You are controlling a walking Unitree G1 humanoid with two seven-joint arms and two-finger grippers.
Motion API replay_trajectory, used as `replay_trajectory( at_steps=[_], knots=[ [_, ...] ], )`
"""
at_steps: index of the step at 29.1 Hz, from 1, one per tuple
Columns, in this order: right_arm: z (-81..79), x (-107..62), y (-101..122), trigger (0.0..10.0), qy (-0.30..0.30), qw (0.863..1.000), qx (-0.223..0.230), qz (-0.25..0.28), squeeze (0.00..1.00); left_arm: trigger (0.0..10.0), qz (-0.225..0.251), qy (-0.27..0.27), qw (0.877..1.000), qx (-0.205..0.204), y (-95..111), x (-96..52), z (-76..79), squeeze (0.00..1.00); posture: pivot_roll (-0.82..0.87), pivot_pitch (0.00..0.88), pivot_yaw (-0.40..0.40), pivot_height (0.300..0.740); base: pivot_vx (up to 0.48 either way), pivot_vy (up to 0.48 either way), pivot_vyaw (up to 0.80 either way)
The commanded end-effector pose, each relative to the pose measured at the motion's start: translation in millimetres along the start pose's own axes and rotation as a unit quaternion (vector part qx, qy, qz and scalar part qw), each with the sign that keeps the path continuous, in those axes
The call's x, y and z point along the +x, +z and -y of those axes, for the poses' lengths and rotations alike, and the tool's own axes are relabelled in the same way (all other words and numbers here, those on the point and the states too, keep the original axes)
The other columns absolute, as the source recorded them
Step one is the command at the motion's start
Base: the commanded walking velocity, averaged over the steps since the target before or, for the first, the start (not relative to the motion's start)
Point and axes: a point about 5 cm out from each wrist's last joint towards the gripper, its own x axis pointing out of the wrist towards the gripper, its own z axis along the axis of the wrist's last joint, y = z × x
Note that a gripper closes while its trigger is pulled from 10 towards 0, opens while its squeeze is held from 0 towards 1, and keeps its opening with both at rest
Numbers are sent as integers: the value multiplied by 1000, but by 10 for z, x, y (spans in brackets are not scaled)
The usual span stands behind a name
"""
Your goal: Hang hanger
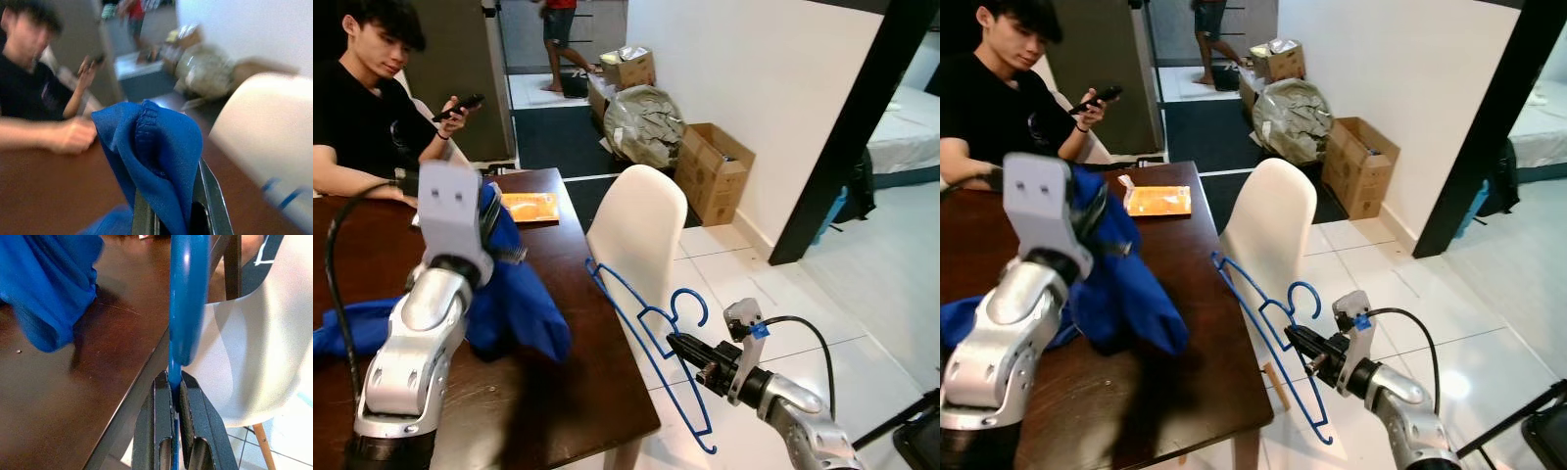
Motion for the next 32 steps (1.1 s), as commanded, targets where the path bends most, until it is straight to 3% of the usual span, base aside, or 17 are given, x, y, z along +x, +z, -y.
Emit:
replay_trajectory(
  at_steps=[1,3,7,11,14,19,25,26,31,32],
  knots=[
    [-32,30,14,10000,10,1000,4,2,0,10000,-17,25,999,12,-49,-17,-123,0,53,0,-56,740,0,0,800],
    [-35,25,11,10000,15,1000,1,-4,0,10000,-35,39,999,9,-92,-48,-196,0,54,0,-57,740,0,0,800],
    [-28,22,15,10000,12,1000,1,-3,0,10000,-70,15,997,1,-199,-108,-187,0,56,0,-62,740,0,0,800],
    [-8,17,20,10000,2,1000,9,1,0,10000,-117,-49,992,-12,-338,-202,-56,0,55,0,-62,740,0,0,306],
    [5,14,22,10000,-5,1000,14,1,0,10000,-191,-143,971,-26,-608,-381,175,0,52,0,-63,740,0,0,0],
    [5,13,25,10000,-5,1000,15,0,0,10000,-201,-177,963,-24,-689,-416,270,0,52,0,-63,740,0,0,0],
    [4,16,27,10000,-6,1000,17,-1,0,10000,-167,-211,963,-26,-693,-348,382,0,49,0,-63,740,0,0,0],
    [2,19,28,10000,-7,1000,18,-1,0,10000,-143,-209,964,-79,-678,-269,415,1000,42,0,-57,740,0,0,0],
    [-1,21,29,10000,-9,1000,19,0,0,10000,-163,-201,961,-100,-787,-288,395,1000,42,0,-55,740,0,0,0],
    [-3,21,30,10000,-9,1000,20,1,0,10000,-193,-192,959,-85,-911,-331,361,1000,42,0,-53,740,0,0,0]
  ],
)
